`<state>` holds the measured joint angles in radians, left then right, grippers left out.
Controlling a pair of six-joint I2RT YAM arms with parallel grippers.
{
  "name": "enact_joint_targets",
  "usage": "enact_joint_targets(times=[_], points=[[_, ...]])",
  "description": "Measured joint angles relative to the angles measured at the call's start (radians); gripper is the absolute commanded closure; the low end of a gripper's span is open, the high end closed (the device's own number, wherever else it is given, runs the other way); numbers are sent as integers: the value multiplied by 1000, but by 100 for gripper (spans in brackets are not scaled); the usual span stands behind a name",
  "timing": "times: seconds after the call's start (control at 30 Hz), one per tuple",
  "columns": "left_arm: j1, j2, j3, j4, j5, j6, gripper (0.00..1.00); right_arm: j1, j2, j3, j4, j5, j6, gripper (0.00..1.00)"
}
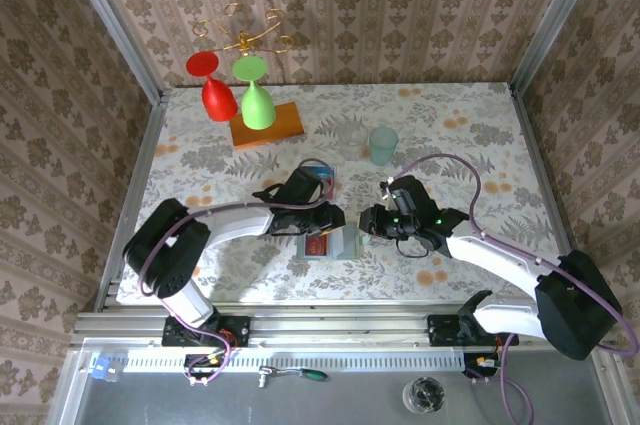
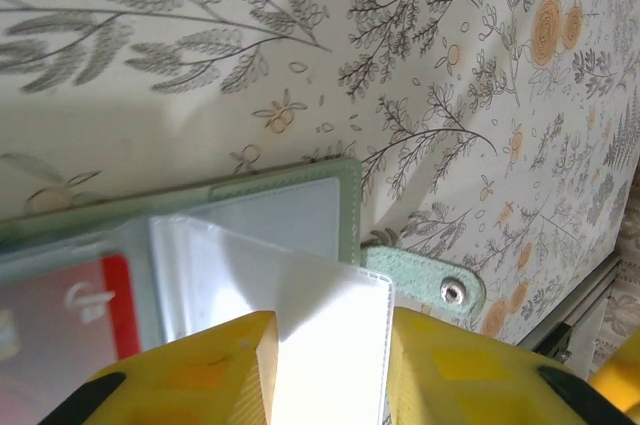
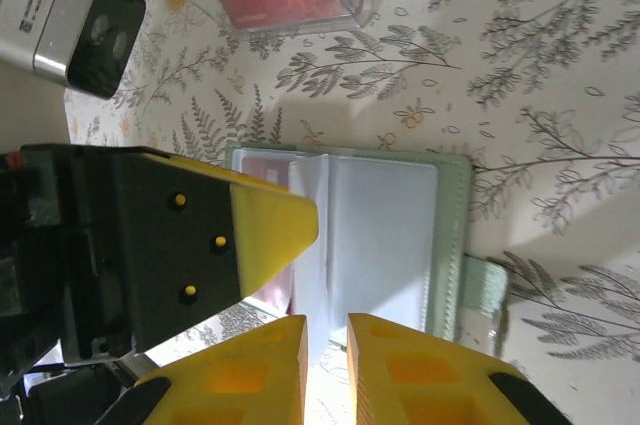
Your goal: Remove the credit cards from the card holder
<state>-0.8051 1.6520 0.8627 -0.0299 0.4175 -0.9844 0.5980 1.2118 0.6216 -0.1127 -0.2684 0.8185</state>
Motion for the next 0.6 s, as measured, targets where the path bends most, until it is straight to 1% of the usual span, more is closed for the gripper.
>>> enact_joint_targets(times=[0.3, 0.6], points=[[-7, 105, 74, 38, 45, 0, 62, -6, -21, -9, -33, 0, -3, 77], [3, 109, 84, 42, 76, 1, 62, -5, 3, -8, -22, -6, 6, 77]])
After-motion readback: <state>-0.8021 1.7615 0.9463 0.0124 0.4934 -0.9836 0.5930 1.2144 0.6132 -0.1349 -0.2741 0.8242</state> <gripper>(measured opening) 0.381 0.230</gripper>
